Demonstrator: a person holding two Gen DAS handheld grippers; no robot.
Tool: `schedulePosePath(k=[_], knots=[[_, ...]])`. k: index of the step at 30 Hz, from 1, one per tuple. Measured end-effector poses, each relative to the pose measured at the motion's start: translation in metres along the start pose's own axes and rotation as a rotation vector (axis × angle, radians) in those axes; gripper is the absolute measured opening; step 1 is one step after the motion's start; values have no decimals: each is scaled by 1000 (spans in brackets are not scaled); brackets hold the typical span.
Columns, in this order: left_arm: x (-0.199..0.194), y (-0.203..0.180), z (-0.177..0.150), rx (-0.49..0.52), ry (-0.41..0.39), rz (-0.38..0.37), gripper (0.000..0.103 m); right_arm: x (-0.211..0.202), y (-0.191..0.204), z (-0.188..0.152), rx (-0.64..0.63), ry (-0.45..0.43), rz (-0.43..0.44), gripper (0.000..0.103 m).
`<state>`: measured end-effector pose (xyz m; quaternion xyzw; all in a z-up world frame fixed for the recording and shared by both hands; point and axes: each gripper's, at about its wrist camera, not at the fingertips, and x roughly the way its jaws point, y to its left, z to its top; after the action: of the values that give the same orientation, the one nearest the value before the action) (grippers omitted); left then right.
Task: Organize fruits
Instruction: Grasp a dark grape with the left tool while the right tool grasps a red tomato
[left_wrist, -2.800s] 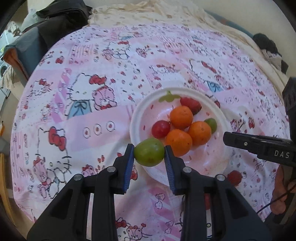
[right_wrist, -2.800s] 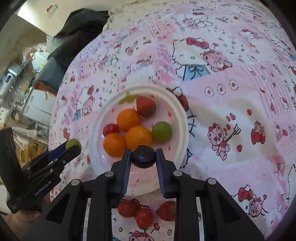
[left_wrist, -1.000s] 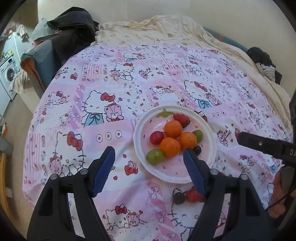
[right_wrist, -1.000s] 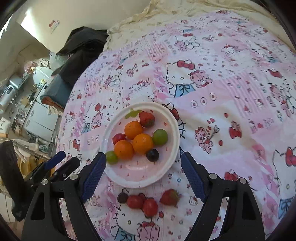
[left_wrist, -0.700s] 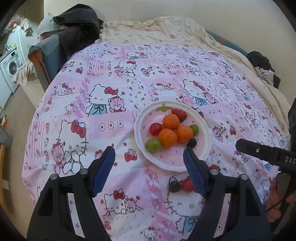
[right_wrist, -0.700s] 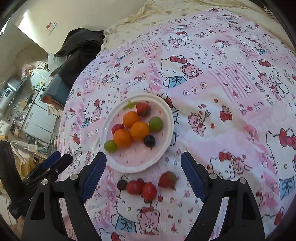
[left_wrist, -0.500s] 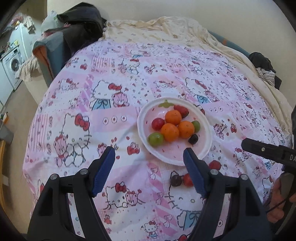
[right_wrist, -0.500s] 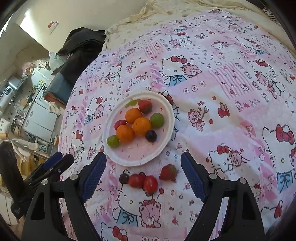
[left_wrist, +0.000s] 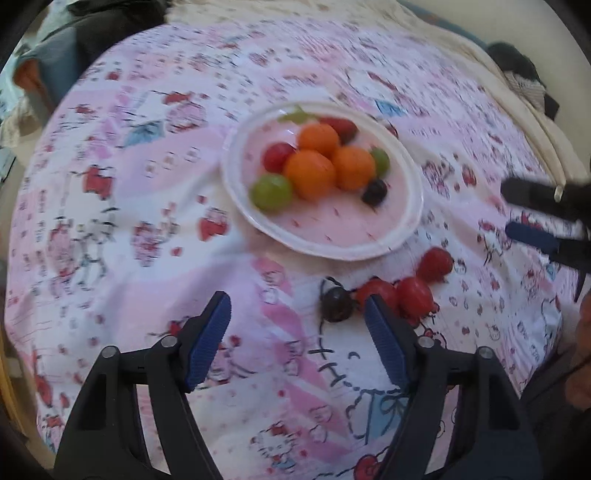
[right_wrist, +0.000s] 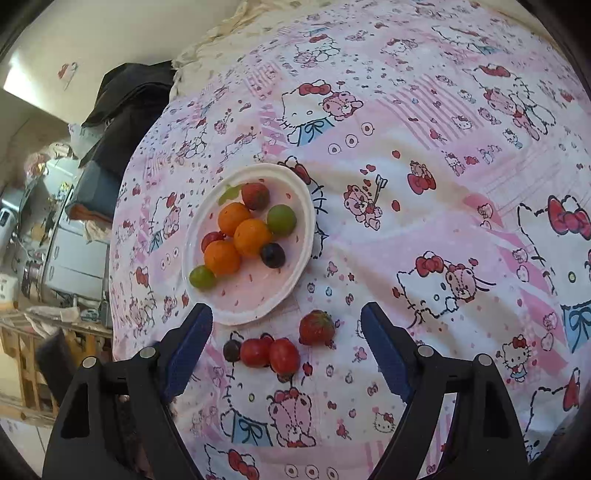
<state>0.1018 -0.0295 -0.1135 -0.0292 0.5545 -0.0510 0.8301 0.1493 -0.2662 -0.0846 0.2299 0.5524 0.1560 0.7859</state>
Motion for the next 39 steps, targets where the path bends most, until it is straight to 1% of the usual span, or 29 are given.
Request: schedulePosePath(k=[2, 3, 5, 7, 9, 10, 11, 12, 13, 15, 17, 19, 23, 25, 26, 27, 28, 29, 30, 32, 35, 36, 37, 39], knots=[[10, -5, -1, 17, 29, 0, 52, 1, 0, 2, -4, 0, -2, 85], [16, -7, -1, 25, 46, 6, 50, 2, 1, 2, -5, 3, 1, 85], [21, -7, -1, 25, 53, 11, 50, 3, 1, 3, -7, 7, 5, 85], [26, -9, 1, 25, 60, -2, 50, 4, 1, 4, -8, 11, 10, 85], [32, -13, 2, 39, 69, 0, 46, 4, 1, 5, -7, 11, 14, 85], [34, -15, 2, 46, 73, 2, 39, 4, 0, 6, -6, 11, 15, 85], [37, -18, 3, 55, 87, -9, 21, 4, 0, 6, -8, 12, 15, 85], [40, -20, 3, 61, 112, -20, 15, 4, 0, 7, -9, 12, 13, 85], [41, -20, 4, 64, 121, -21, 14, 5, 0, 7, -12, 14, 10, 85], [41, -23, 2, 86, 107, -18, 14, 6, -1, 8, -17, 20, 0, 85], [39, -23, 1, 84, 108, -24, 14, 9, -2, 8, -22, 28, -14, 85], [34, -21, 2, 65, 111, -32, 14, 12, -6, 8, -17, 38, -28, 85], [17, -8, 5, 13, 79, -27, 14, 21, -13, 7, -2, 75, -63, 85], [9, 0, 6, -18, 64, -28, 14, 26, -14, 5, 1, 99, -63, 84], [5, 4, 7, -32, 55, -31, 14, 29, -14, 4, 0, 113, -62, 82], [-1, 8, 7, -43, 43, -33, 14, 34, -13, 2, -4, 136, -57, 72], [-5, 10, 7, -48, 32, -35, 14, 38, -12, 0, -8, 160, -51, 67], [-11, 13, 7, -53, 19, -37, 14, 43, -11, -2, -10, 192, -39, 56], [-14, 17, 7, -56, 13, -39, 14, 48, -8, -6, -10, 230, -18, 48], [-20, 19, 8, -62, 1, -46, 14, 55, 0, -14, -28, 270, -9, 46], [-29, 22, 6, -65, -19, -55, 14, 66, 12, -22, -67, 312, -47, 44], [-29, 22, 8, -62, -25, -52, 14, 70, 14, -24, -70, 326, -51, 41], [-30, 21, 8, -61, -29, -51, 14, 73, 17, -26, -80, 336, -63, 39], [-33, 25, 8, -69, -35, -50, 14, 82, 21, -29, -108, 351, -116, 37]])
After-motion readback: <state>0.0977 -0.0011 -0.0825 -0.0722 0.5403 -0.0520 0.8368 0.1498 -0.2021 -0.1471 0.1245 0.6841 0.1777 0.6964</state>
